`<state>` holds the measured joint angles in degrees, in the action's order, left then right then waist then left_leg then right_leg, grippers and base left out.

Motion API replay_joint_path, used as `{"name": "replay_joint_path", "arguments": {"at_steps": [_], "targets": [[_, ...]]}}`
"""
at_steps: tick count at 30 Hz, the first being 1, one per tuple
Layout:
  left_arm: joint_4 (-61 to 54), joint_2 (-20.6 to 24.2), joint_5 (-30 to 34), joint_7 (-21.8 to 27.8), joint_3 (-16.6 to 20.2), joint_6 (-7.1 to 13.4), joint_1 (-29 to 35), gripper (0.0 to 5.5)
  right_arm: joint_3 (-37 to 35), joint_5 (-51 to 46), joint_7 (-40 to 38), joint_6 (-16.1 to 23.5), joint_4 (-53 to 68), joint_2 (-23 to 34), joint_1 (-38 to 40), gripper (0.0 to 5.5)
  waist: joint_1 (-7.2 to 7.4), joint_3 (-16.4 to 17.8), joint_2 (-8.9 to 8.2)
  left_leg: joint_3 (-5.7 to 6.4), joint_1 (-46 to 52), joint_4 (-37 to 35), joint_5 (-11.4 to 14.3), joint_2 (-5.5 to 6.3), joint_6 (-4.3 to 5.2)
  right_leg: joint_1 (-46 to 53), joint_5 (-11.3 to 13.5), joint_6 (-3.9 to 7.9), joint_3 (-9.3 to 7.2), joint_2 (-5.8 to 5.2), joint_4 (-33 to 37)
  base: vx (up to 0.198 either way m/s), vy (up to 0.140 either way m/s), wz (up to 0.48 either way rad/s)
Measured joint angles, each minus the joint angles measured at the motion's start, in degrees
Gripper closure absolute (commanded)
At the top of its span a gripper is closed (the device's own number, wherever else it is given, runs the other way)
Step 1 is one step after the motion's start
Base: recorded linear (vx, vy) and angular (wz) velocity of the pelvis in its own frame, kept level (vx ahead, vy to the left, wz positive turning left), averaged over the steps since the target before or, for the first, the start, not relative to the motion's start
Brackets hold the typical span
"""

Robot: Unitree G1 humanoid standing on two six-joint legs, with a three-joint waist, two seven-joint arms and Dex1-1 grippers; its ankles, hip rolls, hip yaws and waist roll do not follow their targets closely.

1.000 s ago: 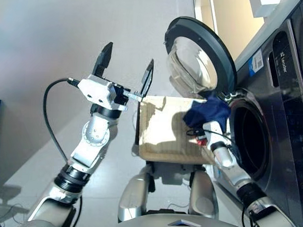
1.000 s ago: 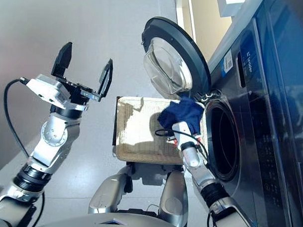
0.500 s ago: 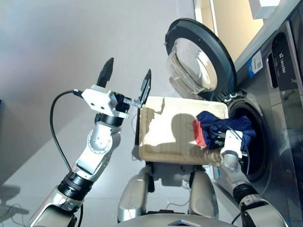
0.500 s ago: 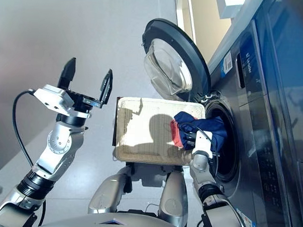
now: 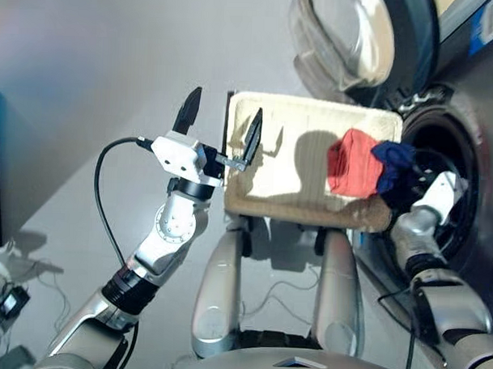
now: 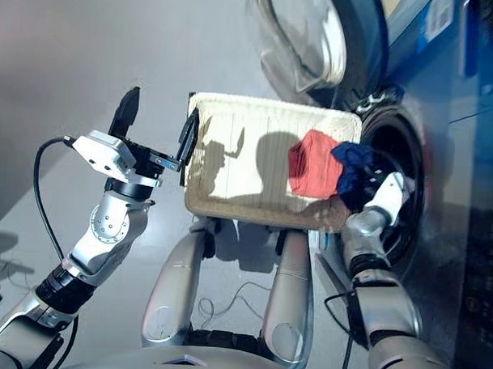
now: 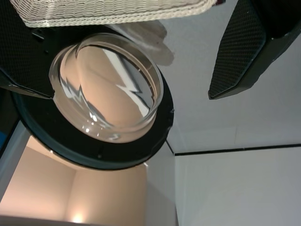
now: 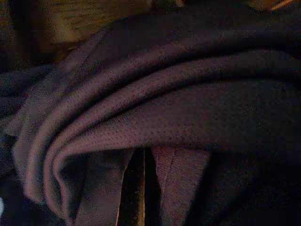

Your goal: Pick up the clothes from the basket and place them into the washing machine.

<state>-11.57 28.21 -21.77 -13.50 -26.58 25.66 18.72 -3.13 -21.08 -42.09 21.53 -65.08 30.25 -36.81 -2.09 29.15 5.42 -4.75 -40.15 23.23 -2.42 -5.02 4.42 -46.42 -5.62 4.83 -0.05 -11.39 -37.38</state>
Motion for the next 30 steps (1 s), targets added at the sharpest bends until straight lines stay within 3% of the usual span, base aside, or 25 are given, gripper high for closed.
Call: {"name": "replay_joint_path", "arguments": {"at_steps": [9, 15, 16, 17, 22, 27, 30], "targets": [[-0.84, 0.4, 0.09, -1.69, 0.44, -0.08, 1.14, 0.0, -5.2, -5.31, -4.0, 0.68, -0.24, 4.66, -4.14, 5.5, -0.34, 0.55, 0.32, -0.09, -5.49, 4.52, 1.65, -0.28, -0.21, -5.17, -0.57, 0.04, 1.24, 0.0, -3.29, 0.0, 0.0, 0.0], [-2.02, 0.66, 0.07, -3.07, 1.67, -0.08, 1.51, 0.0, -8.95, -10.55, -7.55, 4.21, 1.23, 5.33, -5.04, 5.5, -0.11, 0.83, 0.13, -0.32, -6.47, 5.11, 1.96, 0.02, -0.56, -5.99, -0.42, 0.41, 1.75, 0.01, -2.91, 0.0, 0.0, 0.0], [-2.17, 0.66, 0.07, -3.25, 2.03, -0.08, 1.55, 0.0, -8.95, -11.19, -7.82, 4.77, 1.42, 5.32, -5.04, 4.85, -0.09, 0.84, 0.13, -0.4, -6.47, 5.12, 2.11, 0.03, -0.64, -5.98, -0.41, 0.48, 1.81, 0.0, -2.73, 0.0, 0.0, 0.0], [-2.27, 0.67, 0.05, -3.32, 2.38, -0.08, 1.6, 0.0, -8.95, -11.42, -7.96, 5.14, 1.49, 5.33, -5.03, 0.0, -0.04, 0.85, 0.1, -0.56, -6.48, 5.19, 2.26, 0.03, -0.75, -5.95, -0.39, 0.58, 1.9, 0.12, -2.57, 0.0, 0.0, 0.0], [-2.44, 0.7, 0.02, -3.72, 2.49, -0.07, 2.18, 0.0, -8.87, -11.93, -7.83, 5.32, 2.25, 5.33, -5.02, 0.0, 0.16, 1.02, -0.17, -1.59, -6.41, 6.67, 3.56, -0.07, -1.53, -5.67, -0.25, 0.78, 2.55, 0.35, -2.4, 0.0, 0.0, 0.0], [-2.45, 0.68, 0.03, -3.73, 2.7, -0.04, 2.28, 0.0, -6.6, -11.72, -5.87, 5.24, 3.03, 5.24, -4.67, 0.0, 0.34, 1.16, -0.41, -1.87, -5.59, 7.7, 4.39, -0.09, -1.63, -4.73, -0.07, 1.43, 3.23, 0.52, -2.28, 0.0, 0.0, 0.0], [-2.43, 0.47, 0.09, -3.7, 3.0, -0.05, 2.21, 0.0, -2.07, -10.95, -2.06, 4.69, 8.85, 4.54, -0.14, 0.0, 0.58, 1.25, -0.57, -1.88, -4.94, 7.58, 4.56, -0.36, -1.63, -3.94, -0.04, 1.31, 3.28, 0.83, -2.01, 0.0, 0.0, 0.0]]}}
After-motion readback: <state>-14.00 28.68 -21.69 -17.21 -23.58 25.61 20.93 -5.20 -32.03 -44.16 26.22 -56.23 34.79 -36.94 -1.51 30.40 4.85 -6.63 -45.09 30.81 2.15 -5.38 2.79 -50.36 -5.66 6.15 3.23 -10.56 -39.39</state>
